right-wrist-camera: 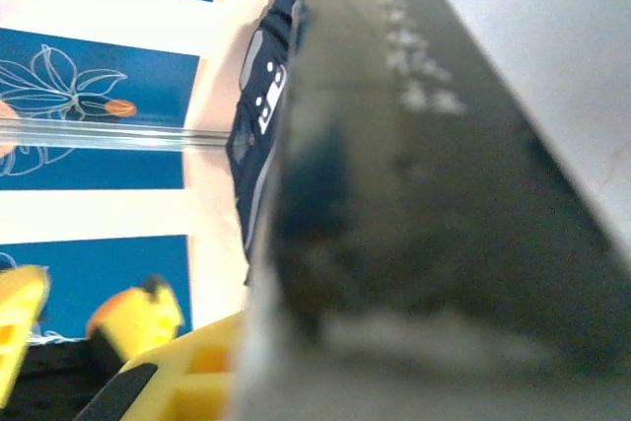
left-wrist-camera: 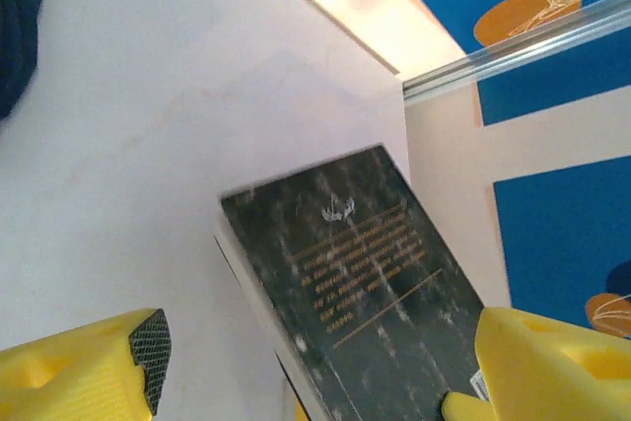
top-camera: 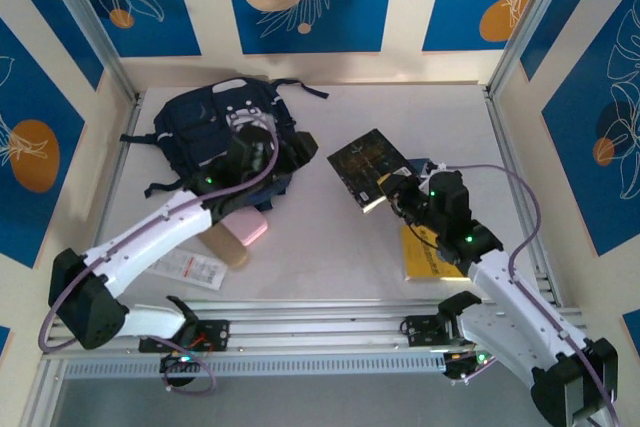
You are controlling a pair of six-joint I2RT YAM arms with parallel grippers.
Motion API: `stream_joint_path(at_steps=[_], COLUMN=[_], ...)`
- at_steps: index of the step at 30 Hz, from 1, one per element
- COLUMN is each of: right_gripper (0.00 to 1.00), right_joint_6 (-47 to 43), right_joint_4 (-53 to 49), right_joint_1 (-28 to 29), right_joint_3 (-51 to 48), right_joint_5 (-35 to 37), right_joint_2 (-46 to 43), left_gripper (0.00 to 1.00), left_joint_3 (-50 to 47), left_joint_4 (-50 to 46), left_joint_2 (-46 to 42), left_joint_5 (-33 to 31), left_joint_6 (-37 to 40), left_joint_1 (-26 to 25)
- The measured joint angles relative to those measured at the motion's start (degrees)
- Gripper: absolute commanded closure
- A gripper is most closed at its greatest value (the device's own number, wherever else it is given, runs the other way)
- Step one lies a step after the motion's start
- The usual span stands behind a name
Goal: Pack the student bag
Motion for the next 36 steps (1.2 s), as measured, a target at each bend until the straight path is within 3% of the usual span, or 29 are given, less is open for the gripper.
stream_joint_path(at_steps=[4,7,11,14,22,25,32,36], right_gripper=[1.00,1.00,1.00,1.00,1.00,1.00,1.00,1.00], right_joint_6=[-7.3,-12.0,-17.0,-19.8,-22.3,-22.9,-24.6,-24.7], right_joint_4=[-5.1,-8.0,-9.7,-10.3,-8.1,-8.0,-8.4,-7.9], right_joint_1=[-1.7,-2.3,-2.8,-2.8,-2.8,-2.8,-3.8,-4.2], right_joint_3=[1.6,2.4,2.6,2.6,1.8,1.7,1.4,0.3], right_joint_5=[-1.8,-4.1,-7.7,-10.5,-16.2,-17.3,-18.4,-18.8], right_joint_2=[-2.0,-1.5,0.1,0.8,0.7,0.7,0.7,0.8], left_gripper=[0.17,0.17,0.13,0.13,0.14,0.21,0.24,0.41], left_joint_3=[13.0,16.2,17.5,23.9,41.4,46.2,47.3,47.2], left_joint_4=[-13.6,-19.8,-26.0,-31.2,-38.6,-41.3,-45.2,-45.2], left_joint_2=[5.3,10.3,18.1,26.4,40.3,45.4,52.1,52.0], left_joint_5=[1.8,4.8,9.3,9.7,8.6,9.1,13.9,19.4], left_joint_6=[17.0,25.8,32.9,37.5,45.2,47.2,49.2,49.5], left_joint_1=[5.0,9.6,17.0,21.5,28.0,29.4,30.2,30.3])
